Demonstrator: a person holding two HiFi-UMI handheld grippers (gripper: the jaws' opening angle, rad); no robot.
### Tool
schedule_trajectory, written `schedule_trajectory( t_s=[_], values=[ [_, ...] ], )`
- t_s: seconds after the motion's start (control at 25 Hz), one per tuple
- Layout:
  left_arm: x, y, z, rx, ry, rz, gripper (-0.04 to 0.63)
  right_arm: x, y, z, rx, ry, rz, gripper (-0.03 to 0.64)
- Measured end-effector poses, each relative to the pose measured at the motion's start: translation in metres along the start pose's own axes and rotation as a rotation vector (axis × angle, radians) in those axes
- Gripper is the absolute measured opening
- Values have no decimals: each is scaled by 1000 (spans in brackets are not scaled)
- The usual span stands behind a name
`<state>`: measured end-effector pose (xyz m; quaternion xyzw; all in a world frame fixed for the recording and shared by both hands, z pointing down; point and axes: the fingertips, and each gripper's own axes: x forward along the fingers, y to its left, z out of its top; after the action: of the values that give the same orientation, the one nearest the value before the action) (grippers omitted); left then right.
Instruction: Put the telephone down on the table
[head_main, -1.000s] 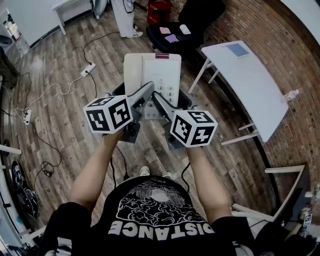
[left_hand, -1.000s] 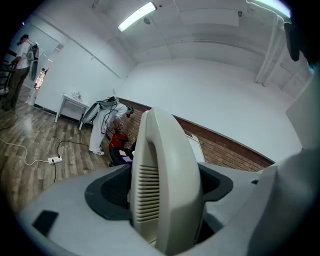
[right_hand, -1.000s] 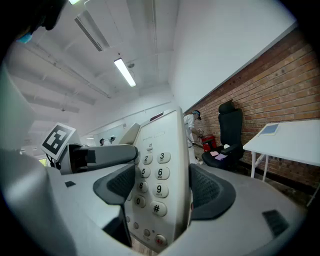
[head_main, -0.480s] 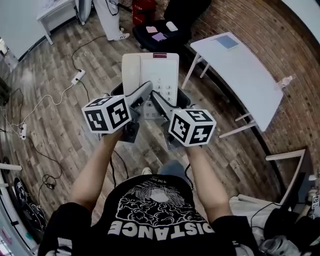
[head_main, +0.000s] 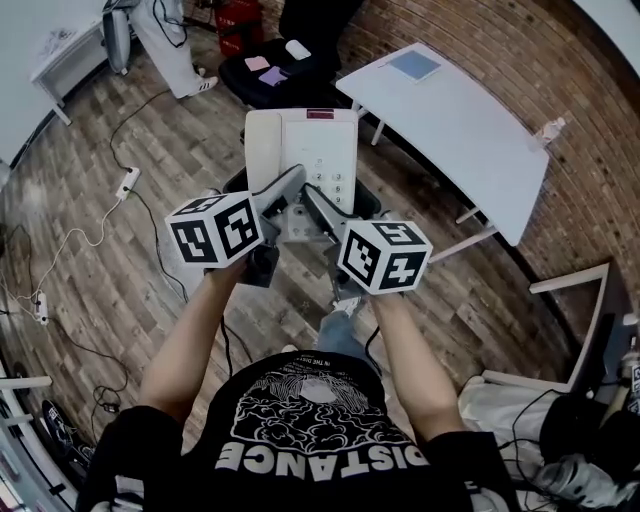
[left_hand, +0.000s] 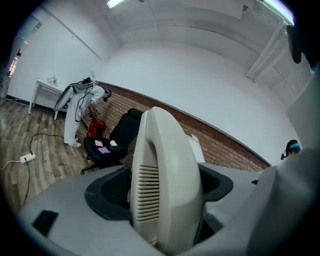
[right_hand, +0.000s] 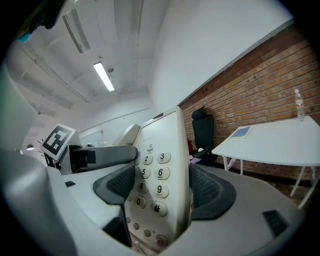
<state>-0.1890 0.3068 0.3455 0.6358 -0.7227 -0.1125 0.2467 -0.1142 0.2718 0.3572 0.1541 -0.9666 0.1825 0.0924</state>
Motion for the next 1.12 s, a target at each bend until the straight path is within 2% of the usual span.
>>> schedule_trajectory(
  t_s=[0.32,0.68,0.96,1.12],
  values=[
    [119,-35,8,16,47,-56,396,12,-111,40,25,-19,-63,331],
    [259,-95,8,16,125,-125,396,8,-249,88,72,-22,-150,331],
    [333,-128,5,30,158,-154,396,3,-323,109,99,-37,-190,331],
    [353,-135,4,32,166,-168,396,3,-342,114,103,-44,-203,331]
  ],
)
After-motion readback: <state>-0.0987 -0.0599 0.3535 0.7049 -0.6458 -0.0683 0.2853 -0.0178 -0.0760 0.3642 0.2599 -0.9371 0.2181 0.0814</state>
